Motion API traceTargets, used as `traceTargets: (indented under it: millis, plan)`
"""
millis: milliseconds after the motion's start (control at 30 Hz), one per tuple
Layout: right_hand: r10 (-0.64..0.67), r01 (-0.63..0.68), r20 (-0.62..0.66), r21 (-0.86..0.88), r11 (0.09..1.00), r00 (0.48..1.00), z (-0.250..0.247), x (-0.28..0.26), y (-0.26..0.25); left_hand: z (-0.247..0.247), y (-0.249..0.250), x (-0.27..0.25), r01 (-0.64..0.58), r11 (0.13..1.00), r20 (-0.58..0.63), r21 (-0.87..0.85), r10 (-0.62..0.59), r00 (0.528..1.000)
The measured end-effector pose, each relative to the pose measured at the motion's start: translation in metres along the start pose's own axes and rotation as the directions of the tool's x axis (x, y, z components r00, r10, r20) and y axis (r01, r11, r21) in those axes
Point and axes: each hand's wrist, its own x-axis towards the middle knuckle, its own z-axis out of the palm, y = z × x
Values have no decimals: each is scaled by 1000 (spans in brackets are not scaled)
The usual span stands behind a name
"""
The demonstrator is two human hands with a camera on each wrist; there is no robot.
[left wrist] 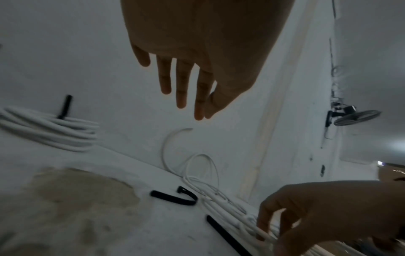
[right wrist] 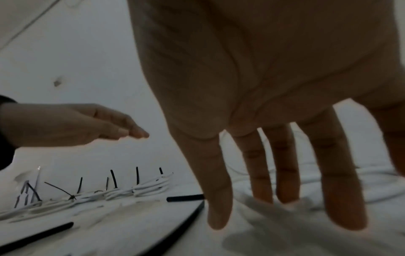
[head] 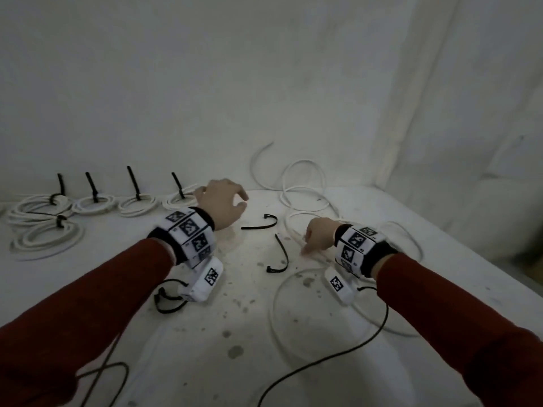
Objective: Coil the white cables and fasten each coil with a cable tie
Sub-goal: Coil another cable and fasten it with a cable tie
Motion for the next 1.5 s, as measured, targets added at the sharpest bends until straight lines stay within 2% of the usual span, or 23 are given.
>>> traceTargets:
  millis: [100, 167, 267, 300, 367, 467, 533, 633, 700, 767, 900, 1033, 1133, 1200, 1233, 1267, 1333, 1400, 1500]
  plan:
    - [-15, 15, 1, -72, 997, 1000, 2, -5, 0, 11, 34, 5, -109, 994, 78, 32, 106, 991]
    - [-45, 45, 4, -61, 997, 999, -4, -9, 0, 18, 50, 7, -183, 982, 137, 50, 174, 975]
    - [-124, 146, -125, 188, 971, 984, -24, -21, 4, 26, 61, 9, -279, 959, 180, 45, 267, 947]
    - [-142, 195, -192, 294, 936, 971, -32, -28, 5, 26, 62, 12, -308, 950, 162, 44, 297, 941]
    - [-153, 288, -318, 438, 852, 936, -51, -41, 5, 19, 64, 19, -364, 931, 48, 33, 363, 931]
    - [-131, 409, -476, 546, 731, 870, -78, -62, 2, -13, 72, 28, -404, 914, -128, 32, 404, 906]
    - [-108, 470, -533, 610, 638, 839, -91, -72, -1, -39, 71, 34, -399, 915, -226, 54, 401, 888]
    - [-83, 524, -579, 657, 542, 811, -102, -85, -5, -74, 52, 49, -384, 923, -435, -16, 339, 834]
    - [-81, 557, -616, 638, 533, 783, -104, -90, -5, -95, 30, 60, -313, 940, -513, -136, 204, 834]
    - [-108, 586, -646, 593, 552, 755, -104, -94, -4, -113, 6, 66, -248, 945, -547, -212, 96, 832]
    - [-148, 572, -679, 458, 680, 719, -107, -96, -1, -137, -35, 64, -146, 970, -601, -195, -1, 799]
    - [-115, 561, -670, 502, 658, 734, -115, -92, 7, -148, -70, 56, -79, 963, -621, -259, -103, 777]
    - [-96, 535, -678, 475, 699, 728, -124, -92, 13, -150, -92, 50, -70, 970, -619, -234, -93, 780]
    - [-86, 540, -696, 465, 702, 712, -130, -94, 15, -153, -100, 45, -10, 975, -594, -220, -126, 795]
    - [-94, 575, -703, 487, 658, 705, -132, -94, 14, -153, -102, 43, 22, 975, -575, -222, -149, 804]
    - [-113, 627, -709, 524, 577, 696, -134, -95, 13, -152, -104, 42, 42, 976, -550, -212, -154, 821]
    - [-160, 704, -701, 620, 346, 695, -138, -98, 4, -148, -104, 38, 13, 987, -482, -159, -90, 872]
    - [-206, 700, -670, 700, 145, 713, -140, -102, -11, -143, -96, 32, -75, 984, -391, -164, 5, 920]
    - [-221, 693, -673, 720, 21, 706, -139, -104, -36, -137, -78, 18, -201, 942, -307, -270, 114, 945]
